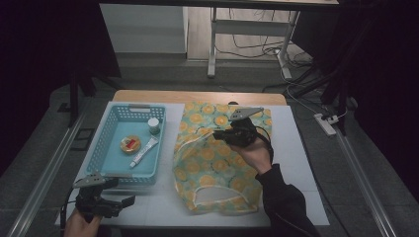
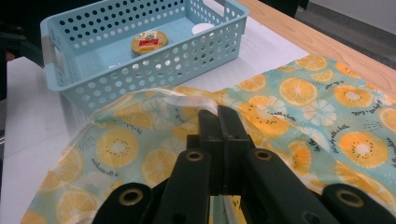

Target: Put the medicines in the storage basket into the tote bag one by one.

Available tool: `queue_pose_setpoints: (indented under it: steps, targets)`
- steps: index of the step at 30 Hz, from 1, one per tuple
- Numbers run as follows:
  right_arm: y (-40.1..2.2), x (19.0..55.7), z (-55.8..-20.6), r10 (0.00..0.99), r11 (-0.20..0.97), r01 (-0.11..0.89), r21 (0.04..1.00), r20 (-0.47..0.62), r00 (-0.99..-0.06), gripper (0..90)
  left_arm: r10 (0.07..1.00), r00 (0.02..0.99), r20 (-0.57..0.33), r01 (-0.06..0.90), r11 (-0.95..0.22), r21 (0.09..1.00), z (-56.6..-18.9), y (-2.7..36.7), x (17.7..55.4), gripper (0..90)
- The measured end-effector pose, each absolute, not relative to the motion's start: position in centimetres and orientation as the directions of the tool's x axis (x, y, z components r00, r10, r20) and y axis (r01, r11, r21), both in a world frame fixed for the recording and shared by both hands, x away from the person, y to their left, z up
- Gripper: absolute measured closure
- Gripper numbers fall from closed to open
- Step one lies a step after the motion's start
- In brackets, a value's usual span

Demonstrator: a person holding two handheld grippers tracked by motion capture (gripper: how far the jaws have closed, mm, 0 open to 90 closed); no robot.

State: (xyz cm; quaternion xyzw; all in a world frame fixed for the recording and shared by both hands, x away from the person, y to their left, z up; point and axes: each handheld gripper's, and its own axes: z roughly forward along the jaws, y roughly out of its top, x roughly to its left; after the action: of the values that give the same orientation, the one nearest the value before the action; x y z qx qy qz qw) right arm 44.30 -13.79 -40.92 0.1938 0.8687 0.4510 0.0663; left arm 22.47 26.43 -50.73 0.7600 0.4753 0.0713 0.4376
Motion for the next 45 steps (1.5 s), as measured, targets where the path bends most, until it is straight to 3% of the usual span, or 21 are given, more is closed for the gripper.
queue_pose_setpoints:
  steps: [19,36,45]
  targets:
    - [-14.1,44.3,-40.9,0.401,0.51,0.283,0.812,0.066,-0.914,90.0,0.824,0.529,-0.203,0.6,-0.194,0.776,-48.1,26.3,22.5,0.0]
    - [-14.2,44.3,-40.6,0.4,0.498,0.275,0.822,0.063,-0.914,90.0,0.845,0.489,-0.218,0.619,-0.16,0.769,-47.0,26.8,26.8,0.5]
    - [-14.2,44.2,-40.5,0.395,0.499,0.27,0.824,0.061,-0.916,90.0,0.862,0.474,-0.179,0.641,-0.199,0.742,-46.5,27.1,29.4,0.8]
